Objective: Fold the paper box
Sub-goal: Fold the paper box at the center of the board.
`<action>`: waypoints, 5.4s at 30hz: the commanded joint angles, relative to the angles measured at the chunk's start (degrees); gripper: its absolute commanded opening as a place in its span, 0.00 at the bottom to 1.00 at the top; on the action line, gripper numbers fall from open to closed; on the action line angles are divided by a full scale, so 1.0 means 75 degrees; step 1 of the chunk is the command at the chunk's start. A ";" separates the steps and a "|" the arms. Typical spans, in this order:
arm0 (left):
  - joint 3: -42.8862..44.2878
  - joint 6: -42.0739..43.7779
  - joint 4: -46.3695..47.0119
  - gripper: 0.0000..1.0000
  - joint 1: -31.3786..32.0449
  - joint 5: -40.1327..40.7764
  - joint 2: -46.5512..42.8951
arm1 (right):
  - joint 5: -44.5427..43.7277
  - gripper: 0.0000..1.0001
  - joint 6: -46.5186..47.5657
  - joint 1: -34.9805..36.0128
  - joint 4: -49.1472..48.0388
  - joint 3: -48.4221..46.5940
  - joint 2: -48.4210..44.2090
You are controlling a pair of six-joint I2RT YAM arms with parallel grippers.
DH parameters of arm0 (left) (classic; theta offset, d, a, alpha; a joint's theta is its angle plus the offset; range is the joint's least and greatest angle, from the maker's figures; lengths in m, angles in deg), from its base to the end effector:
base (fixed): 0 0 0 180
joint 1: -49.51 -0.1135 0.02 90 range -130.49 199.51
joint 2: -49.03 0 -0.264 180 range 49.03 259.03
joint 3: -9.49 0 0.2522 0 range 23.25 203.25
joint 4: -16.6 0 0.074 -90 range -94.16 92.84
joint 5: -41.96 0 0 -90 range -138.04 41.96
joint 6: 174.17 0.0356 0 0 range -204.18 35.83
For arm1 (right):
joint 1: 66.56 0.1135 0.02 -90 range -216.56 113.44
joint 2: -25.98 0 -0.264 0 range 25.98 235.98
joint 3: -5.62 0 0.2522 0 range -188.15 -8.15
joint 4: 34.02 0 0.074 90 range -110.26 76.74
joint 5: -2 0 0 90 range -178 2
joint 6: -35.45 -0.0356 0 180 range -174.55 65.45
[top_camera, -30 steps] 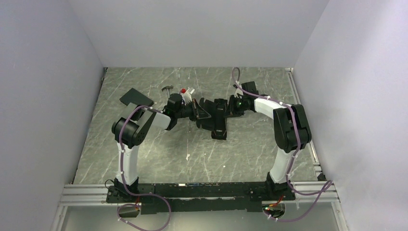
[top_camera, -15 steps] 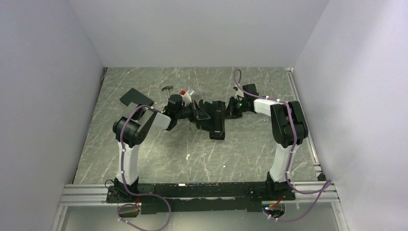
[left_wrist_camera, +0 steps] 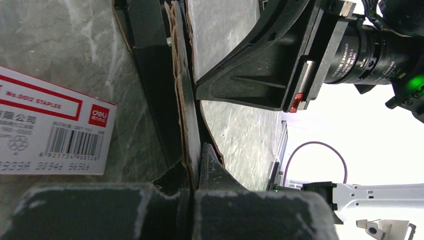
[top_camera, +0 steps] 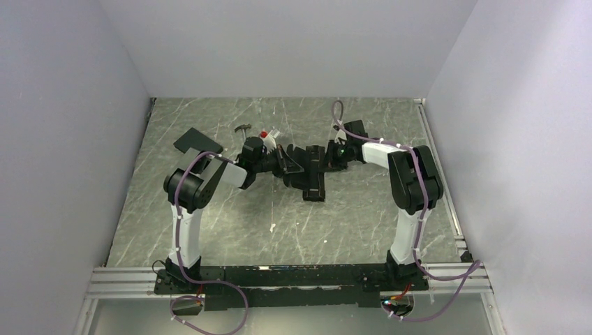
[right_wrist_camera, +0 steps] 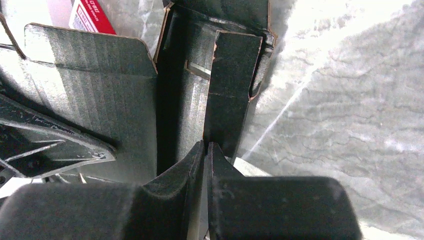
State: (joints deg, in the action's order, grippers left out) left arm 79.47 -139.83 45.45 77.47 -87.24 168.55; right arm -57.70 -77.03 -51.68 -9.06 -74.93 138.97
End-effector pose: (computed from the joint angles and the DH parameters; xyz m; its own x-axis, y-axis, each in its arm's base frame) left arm 0.3505 -0.2115 0.1154 -0.9073 -0.2428 -0.3433 0.2419 0.3665 -0.8984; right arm 0.3746 0.1181 0.1330 -0.9376 0.0925 -0.3353 -0.1363 0.7893 0.5987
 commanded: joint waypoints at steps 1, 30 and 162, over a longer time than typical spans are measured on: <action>-0.0040 0.0232 0.0792 0.00 0.0258 -0.0478 0.0066 | -0.1666 0.11 0.0370 0.0776 0.0630 0.0256 0.1165; -0.0419 0.0994 0.0749 0.00 -0.0184 -0.0825 -0.0583 | 0.2144 0.27 0.2771 -0.0489 0.1639 -0.0422 -0.0476; 0.0003 0.7181 -0.3841 0.00 0.0701 0.0475 -0.3208 | 0.2690 0.34 0.7052 -0.1276 0.3211 -0.0337 -0.2600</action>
State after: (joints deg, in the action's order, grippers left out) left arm 77.66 -87.84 17.27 82.28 -83.72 145.97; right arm -33.74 -22.98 -62.85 18.96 -78.21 121.88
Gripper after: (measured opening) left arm 0.022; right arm 0.384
